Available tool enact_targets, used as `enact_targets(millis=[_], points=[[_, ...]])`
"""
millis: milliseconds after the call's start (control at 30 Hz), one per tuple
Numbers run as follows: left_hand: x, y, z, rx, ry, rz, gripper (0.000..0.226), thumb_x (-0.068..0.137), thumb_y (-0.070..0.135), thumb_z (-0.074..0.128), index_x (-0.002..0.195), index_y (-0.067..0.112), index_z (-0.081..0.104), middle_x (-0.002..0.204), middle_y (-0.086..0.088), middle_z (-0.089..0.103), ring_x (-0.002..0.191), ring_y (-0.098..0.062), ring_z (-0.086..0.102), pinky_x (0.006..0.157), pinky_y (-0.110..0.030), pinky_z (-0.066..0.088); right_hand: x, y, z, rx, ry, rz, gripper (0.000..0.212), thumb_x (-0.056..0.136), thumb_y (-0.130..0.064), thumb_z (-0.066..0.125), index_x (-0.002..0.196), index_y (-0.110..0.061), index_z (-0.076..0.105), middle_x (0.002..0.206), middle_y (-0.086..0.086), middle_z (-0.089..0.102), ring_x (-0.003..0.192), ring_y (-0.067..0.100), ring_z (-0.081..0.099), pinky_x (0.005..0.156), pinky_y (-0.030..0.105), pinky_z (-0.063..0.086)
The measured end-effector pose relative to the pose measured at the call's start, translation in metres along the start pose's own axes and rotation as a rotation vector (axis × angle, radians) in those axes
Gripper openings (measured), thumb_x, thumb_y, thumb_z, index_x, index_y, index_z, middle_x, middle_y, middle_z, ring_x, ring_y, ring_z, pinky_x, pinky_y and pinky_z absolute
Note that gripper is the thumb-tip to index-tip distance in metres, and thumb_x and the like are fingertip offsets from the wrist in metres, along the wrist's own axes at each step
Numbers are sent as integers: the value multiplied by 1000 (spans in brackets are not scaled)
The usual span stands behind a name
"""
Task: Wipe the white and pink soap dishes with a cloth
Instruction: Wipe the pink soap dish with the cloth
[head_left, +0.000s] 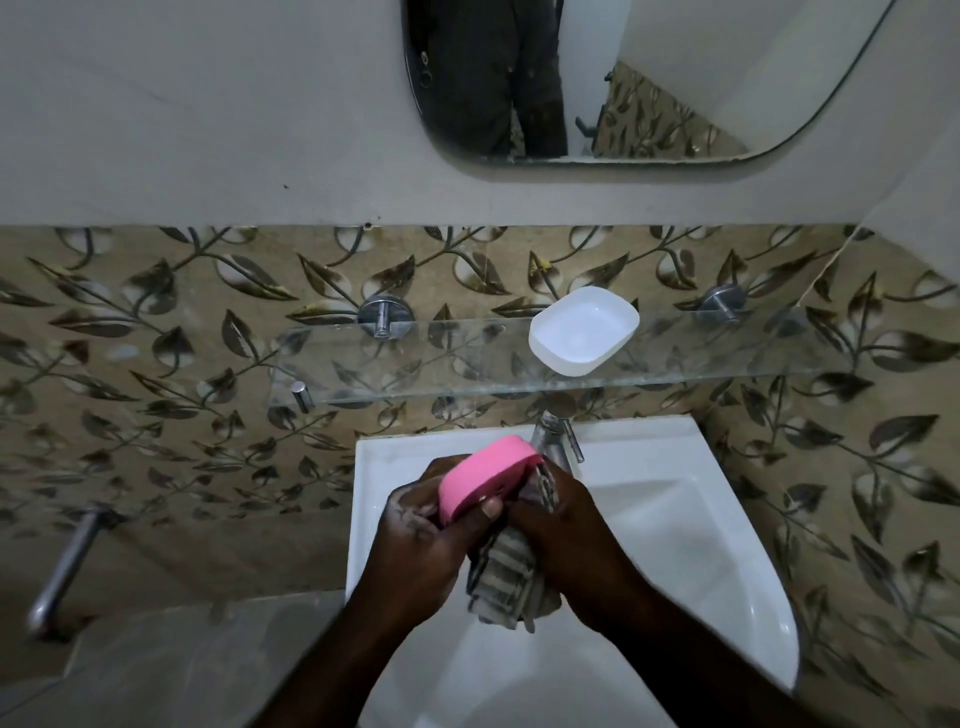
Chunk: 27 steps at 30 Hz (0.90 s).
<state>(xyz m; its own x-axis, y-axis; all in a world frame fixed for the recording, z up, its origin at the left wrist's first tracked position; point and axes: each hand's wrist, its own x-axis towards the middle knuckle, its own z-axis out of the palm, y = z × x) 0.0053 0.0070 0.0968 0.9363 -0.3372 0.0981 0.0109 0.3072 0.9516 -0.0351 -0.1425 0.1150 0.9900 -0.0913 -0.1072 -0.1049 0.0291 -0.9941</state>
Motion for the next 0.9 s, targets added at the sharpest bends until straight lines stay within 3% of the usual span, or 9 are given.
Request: enact_targets(millis=[100,167,300,400,500,567,667,767,900], points=[[-2,7,2,116,-9,10,31,66,27,82,96,24,76,92,-5,76,84,-21,71,73,-32,57,3,-2,-4,-88,47,-55,22,82,-6,55,95,-16,70,84,5,75,75,17,72,67,25,55],[-3,15,2,300,-23,54,22,68,35,78,90,30,75,81,2,74,72,-13,68,66,-26,54,7,-8,-9,-369,105,-186,23,78,-11,57,91,-26,69,83,-12,73,75,1,68,69,15,50],[-2,23,3,737,-105,104,10,77,38,67,75,30,64,57,11,58,48,-6,47,46,-20,36,12,-16,-21,-897,165,-257,28,74,-25,55,98,-29,68,97,-10,68,87,13,66,77,32,52],[1,14,6,718,-148,44,35,85,15,69,62,39,59,48,17,50,42,-1,40,46,-12,28,9,-25,-13,-905,214,-298,25,75,-20,63,98,-31,62,97,-11,65,89,13,63,74,29,50],[1,3,9,613,-73,36,46,77,-2,63,54,38,62,50,21,58,47,9,49,49,-8,35,-7,-21,19,-1002,115,-467,39,71,-20,57,108,-34,53,108,-9,63,92,12,64,67,27,55],[1,-1,6,550,-33,39,36,72,4,58,57,36,65,57,17,65,55,9,56,51,-14,42,-19,-16,28,-1072,67,-476,49,73,-27,45,121,-36,50,126,-7,60,93,15,69,64,30,59],[1,-2,3,570,-56,148,28,76,12,62,59,35,61,59,20,64,56,8,56,54,-10,41,-14,-10,6,-1131,33,-602,45,84,-20,52,127,-32,59,135,-4,59,110,13,65,77,26,55],[-2,-5,6,579,-44,145,24,84,19,65,63,25,56,54,15,51,51,1,38,50,-15,33,-2,-11,-7,-999,183,-562,42,79,-8,70,119,-20,68,131,3,62,111,20,66,73,28,59],[1,-5,4,554,-24,176,16,86,21,66,71,16,63,59,3,57,55,-1,43,48,-25,39,7,-8,9,-939,315,-517,36,79,-16,67,114,-25,67,129,-1,61,111,15,63,74,21,51]])
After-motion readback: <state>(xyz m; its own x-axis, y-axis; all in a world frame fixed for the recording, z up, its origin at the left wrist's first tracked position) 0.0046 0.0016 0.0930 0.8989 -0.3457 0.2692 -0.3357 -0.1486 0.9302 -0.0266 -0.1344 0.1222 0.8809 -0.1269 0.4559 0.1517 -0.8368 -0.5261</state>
